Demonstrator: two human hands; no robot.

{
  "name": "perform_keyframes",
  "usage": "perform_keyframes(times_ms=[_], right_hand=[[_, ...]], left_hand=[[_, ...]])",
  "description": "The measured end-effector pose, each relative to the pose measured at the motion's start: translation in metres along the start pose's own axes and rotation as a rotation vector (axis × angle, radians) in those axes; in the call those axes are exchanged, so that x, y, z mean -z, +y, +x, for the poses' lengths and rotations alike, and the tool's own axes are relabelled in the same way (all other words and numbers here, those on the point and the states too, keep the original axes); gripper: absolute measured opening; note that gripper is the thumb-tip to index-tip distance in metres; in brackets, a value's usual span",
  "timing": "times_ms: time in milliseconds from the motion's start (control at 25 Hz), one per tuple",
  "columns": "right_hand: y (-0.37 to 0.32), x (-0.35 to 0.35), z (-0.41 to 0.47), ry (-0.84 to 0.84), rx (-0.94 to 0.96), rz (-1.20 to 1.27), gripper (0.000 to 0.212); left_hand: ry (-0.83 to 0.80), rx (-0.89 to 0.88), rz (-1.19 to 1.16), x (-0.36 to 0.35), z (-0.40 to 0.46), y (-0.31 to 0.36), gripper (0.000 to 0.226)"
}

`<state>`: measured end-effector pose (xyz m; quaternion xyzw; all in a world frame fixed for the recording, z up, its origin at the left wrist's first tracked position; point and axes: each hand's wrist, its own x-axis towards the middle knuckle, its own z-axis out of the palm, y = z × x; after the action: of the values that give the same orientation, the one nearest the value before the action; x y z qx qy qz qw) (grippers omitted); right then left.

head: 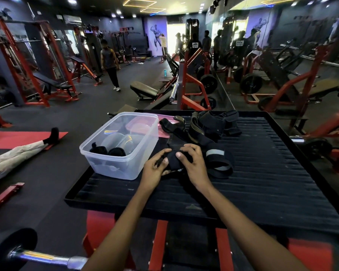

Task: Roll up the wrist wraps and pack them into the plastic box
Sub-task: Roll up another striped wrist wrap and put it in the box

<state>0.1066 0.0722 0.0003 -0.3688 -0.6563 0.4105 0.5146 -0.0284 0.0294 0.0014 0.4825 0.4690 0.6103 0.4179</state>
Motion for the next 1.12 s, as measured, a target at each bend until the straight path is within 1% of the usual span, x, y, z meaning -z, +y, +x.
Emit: perform_keyframes(times_ms=[40,120,160,200,320,400,480,520,560,640,680,720,800,880,1000,1040,1120], right_hand=[[0.000,-0.001,-0.001,0.020,0.019,-0.003,0.013],[0.000,-0.002,-0.002,0.030,0.036,0.041,0.025],[-0.002,-0.002,-0.002,0.024,0.016,0.083,0.030],[-0.001,-0.002,-0.001,0.014,-0.003,0.119,0.031],[-0.002,-0.002,-0.001,0.026,-0.032,0.078,0.013],[0.000,-0.002,-0.002,0.054,-0.012,0.024,0.011],[-0.002,0.000,-0.002,0.049,0.022,-0.001,0.010],[-0.003,0.001,-0.001,0.026,0.027,0.034,0.013],[-0.005,0.001,-0.001,-0.002,-0.013,0.106,0.023],[-0.009,0.001,-0.003,-0.038,-0.139,0.295,0.045],[-0.011,0.000,-0.004,-0.052,-0.178,0.337,0.050],[-0.011,-0.001,-0.005,-0.067,-0.187,0.298,0.051],[-0.011,-0.004,-0.009,-0.123,-0.172,0.215,0.049],[-0.016,-0.006,-0.013,-0.195,-0.155,0.174,0.053],[-0.020,-0.014,-0.020,-0.275,-0.116,0.100,0.056],[-0.021,-0.018,-0.024,-0.292,-0.101,0.085,0.056],[-0.022,-0.025,-0.031,-0.291,-0.069,0.046,0.055]], left_hand=[[0.000,-0.019,0.027,0.000,-0.001,-0.001,0.024],[-0.002,-0.041,0.059,0.000,-0.001,-0.001,0.026],[0.001,-0.045,0.066,0.000,-0.001,-0.001,0.026],[0.004,-0.045,0.073,-0.001,-0.001,-0.001,0.026],[-0.037,-0.045,0.069,-0.002,-0.003,-0.001,0.020],[-0.047,-0.060,0.153,-0.002,-0.005,-0.002,0.026],[-0.019,-0.093,0.279,-0.003,-0.005,-0.001,0.029],[-0.008,-0.094,0.289,-0.004,-0.005,0.000,0.030],[-0.012,-0.078,0.251,-0.003,-0.004,0.000,0.031],[-0.024,0.027,0.117,-0.002,-0.007,0.001,0.028],[-0.022,0.066,0.098,0.000,-0.011,0.002,0.027],[-0.023,0.081,0.135,0.004,-0.015,0.003,0.026],[-0.046,0.076,0.371,0.017,-0.028,0.011,0.031],[-0.060,0.038,0.664,0.032,-0.044,0.016,0.039],[0.048,-0.010,1.112,0.049,-0.072,0.016,0.042],[0.073,-0.008,1.220,0.054,-0.079,0.015,0.044],[0.080,0.005,1.347,0.057,-0.089,0.010,0.062]])
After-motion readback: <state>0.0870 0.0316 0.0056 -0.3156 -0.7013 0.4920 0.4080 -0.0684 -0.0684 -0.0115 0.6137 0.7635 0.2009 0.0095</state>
